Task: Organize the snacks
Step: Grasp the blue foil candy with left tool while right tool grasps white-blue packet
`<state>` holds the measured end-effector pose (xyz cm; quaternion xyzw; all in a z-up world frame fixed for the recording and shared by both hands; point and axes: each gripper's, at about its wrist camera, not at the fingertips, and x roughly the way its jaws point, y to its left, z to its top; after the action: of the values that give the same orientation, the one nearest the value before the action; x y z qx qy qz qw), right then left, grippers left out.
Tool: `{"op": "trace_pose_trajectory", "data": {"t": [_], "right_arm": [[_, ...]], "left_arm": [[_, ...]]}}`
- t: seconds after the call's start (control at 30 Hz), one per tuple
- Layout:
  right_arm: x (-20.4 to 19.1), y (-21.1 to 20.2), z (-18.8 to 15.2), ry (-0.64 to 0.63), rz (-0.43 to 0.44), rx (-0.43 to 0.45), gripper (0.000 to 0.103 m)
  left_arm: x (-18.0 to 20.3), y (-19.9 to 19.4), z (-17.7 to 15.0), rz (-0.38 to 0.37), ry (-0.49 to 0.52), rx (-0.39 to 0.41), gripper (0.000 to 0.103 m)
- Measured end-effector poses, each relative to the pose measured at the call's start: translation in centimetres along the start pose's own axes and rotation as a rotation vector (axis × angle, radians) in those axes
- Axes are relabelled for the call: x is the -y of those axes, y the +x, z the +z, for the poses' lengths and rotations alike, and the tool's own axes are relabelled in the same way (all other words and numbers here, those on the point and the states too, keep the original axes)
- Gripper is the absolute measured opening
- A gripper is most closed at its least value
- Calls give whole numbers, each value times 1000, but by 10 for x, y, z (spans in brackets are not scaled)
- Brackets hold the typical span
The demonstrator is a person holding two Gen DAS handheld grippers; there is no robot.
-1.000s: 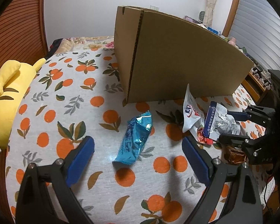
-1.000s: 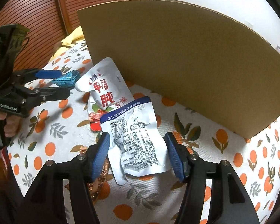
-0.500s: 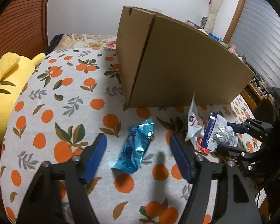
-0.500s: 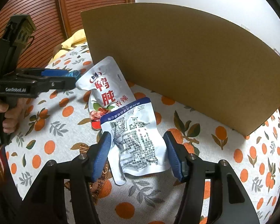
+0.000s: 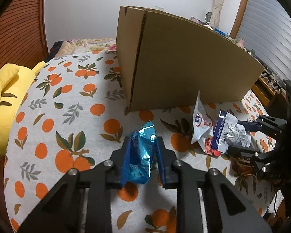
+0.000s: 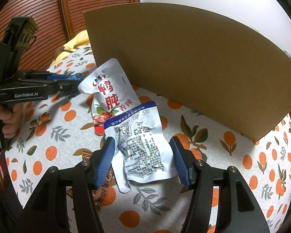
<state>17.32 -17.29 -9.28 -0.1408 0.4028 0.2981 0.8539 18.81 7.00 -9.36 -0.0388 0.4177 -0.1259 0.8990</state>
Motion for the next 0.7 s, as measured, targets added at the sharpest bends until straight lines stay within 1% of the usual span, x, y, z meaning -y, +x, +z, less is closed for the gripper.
{"op": "trace_pose_trajectory", "data": {"t": [0.13, 0.2, 0.4, 0.63, 0.67, 0.7], "right_arm": [[0, 0, 0, 0, 0, 0, 60], [0, -1, 0, 1, 1, 0, 60], [0, -1, 0, 8, 6, -1, 60], [7, -13, -3, 61, 55, 16, 47], [7, -15, -4, 65, 60, 23, 41], [7, -18, -4, 68, 63, 29, 39]], "left_arm": [[4, -6, -4, -24, 0, 8, 21], [8, -10, -6, -28, 4, 20, 21], [19, -27, -9, -77, -3, 60, 21], [31, -38, -13, -115, 3, 86, 21], [32, -39, -13, -117, 5, 88, 21], [33, -39, -13, -121, 5, 88, 21]]}}
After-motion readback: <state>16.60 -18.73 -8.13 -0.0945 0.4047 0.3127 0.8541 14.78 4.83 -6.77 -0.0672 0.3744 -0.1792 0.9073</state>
